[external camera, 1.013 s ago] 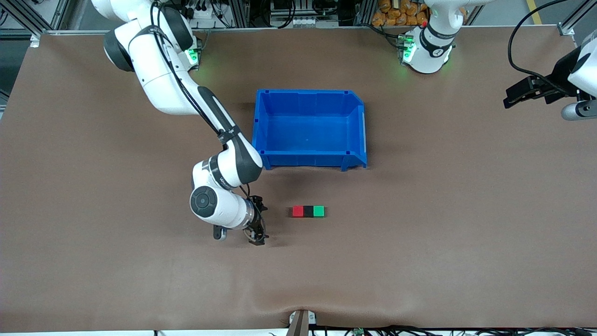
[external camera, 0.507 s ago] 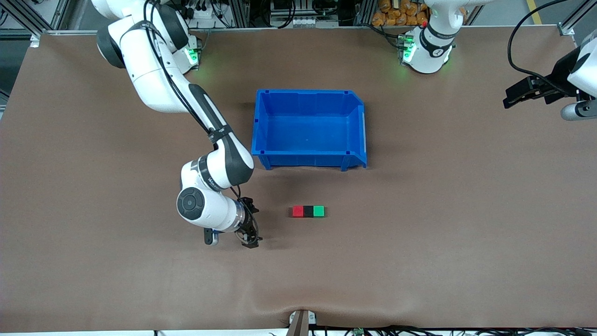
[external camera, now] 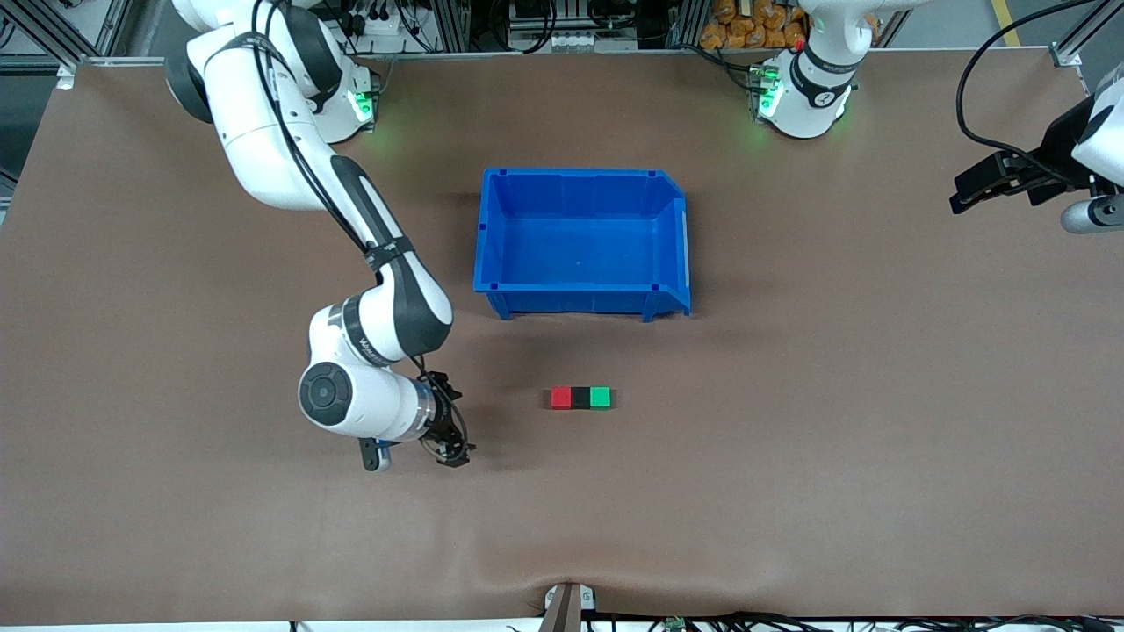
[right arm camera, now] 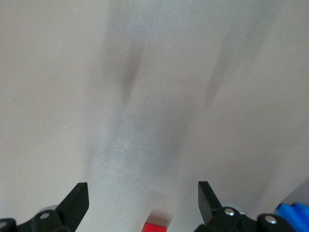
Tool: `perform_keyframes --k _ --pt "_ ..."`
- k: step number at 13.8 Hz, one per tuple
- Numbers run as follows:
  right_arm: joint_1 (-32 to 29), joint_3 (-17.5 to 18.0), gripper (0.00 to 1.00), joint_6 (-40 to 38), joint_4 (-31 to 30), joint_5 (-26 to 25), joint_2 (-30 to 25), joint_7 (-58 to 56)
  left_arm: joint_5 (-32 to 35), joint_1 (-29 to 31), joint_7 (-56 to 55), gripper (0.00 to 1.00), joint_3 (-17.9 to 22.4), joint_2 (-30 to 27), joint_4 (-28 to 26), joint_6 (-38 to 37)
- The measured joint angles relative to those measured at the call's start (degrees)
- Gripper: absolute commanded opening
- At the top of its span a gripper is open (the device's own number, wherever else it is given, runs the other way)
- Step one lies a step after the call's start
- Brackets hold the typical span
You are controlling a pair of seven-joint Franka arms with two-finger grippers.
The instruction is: Attach green and red cubes to black cube
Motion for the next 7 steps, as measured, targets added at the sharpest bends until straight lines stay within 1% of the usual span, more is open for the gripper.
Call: perform_keyframes --k 7 --pt "-1.43 -0.02 1.0 -2.54 0.02 -1.19 -1.16 -3.99 0.03 -0.07 0.08 1.0 -0.28 0.0 0.04 1.71"
